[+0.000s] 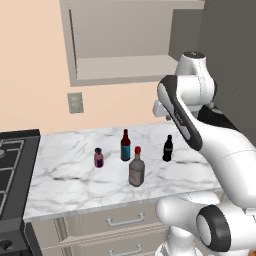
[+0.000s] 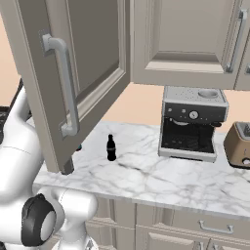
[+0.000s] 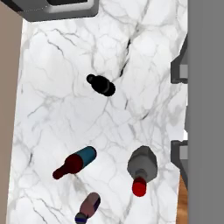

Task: Sort all alcoholic drinks to one cabinet, and non-alcoholic drinks to the other.

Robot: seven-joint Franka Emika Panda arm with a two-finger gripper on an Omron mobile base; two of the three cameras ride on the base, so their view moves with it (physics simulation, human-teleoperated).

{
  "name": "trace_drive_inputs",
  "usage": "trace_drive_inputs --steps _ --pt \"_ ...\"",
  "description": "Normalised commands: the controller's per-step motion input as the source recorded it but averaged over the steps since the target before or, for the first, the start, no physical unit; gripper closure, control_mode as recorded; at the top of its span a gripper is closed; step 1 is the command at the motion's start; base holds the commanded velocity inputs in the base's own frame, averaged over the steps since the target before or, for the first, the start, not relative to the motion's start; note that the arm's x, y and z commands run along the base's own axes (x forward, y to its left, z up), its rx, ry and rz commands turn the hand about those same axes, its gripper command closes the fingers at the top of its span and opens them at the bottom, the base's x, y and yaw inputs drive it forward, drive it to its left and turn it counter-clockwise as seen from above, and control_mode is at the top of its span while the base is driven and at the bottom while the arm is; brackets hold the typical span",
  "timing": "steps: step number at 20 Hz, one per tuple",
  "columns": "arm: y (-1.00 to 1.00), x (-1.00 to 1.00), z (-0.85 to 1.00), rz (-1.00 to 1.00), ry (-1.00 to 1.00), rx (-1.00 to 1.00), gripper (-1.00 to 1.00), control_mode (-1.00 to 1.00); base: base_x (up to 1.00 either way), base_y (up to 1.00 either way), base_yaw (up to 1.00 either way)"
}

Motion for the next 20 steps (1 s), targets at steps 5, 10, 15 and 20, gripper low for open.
trace_drive_inputs --steps 5,10,15,20 --pt "0.16 -0.08 -0.13 0.00 0.00 0.00 -1.00 -1.00 0.00 0.00 0.00" --pt "0.35 -0.17 -0.13 0.00 -0.01 0.00 -1.00 -1.00 0.00 0.00 0.00" --pt "0.43 -0.26 -0.01 -0.02 -0.12 -0.05 -1.00 -1.00 0.00 0.00 0.00" --pt "0.47 -0.23 0.00 -0.12 -0.11 -0.07 -1.00 -1.00 0.00 0.00 0.00"
